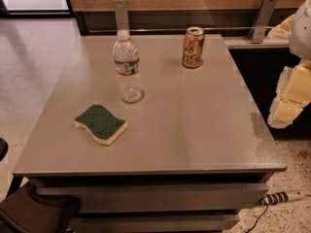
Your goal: Pick water bottle
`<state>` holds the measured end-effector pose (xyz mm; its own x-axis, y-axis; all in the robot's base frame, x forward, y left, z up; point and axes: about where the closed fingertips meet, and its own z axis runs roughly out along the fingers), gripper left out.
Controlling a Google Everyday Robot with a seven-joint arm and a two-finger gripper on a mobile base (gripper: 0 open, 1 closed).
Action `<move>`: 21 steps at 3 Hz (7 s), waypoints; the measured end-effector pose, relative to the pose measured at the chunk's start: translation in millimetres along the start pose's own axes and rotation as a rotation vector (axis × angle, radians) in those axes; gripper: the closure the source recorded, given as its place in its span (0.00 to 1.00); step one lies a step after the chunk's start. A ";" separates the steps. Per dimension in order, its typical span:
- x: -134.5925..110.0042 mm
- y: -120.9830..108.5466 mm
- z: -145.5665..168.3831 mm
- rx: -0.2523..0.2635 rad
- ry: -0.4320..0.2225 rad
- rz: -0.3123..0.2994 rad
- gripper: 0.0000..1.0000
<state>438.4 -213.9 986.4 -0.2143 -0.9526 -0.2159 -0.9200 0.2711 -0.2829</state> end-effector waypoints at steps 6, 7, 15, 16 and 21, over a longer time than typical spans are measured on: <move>-139.5 -58.3 53.1 -0.053 -0.939 0.183 0.00; -141.3 -57.4 54.2 -0.053 -0.941 0.182 0.00; -284.7 -38.9 144.1 -0.180 -1.284 0.135 0.24; -287.0 -37.5 143.4 -0.183 -1.284 0.131 0.56; -295.3 -46.4 121.1 -0.167 -1.325 0.099 1.00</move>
Offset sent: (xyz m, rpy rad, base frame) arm 0.0445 0.0406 -0.0097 0.2795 -0.1244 0.0236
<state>584.2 71.6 950.1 0.1080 -0.0530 -0.9927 -0.9684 0.2204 -0.1171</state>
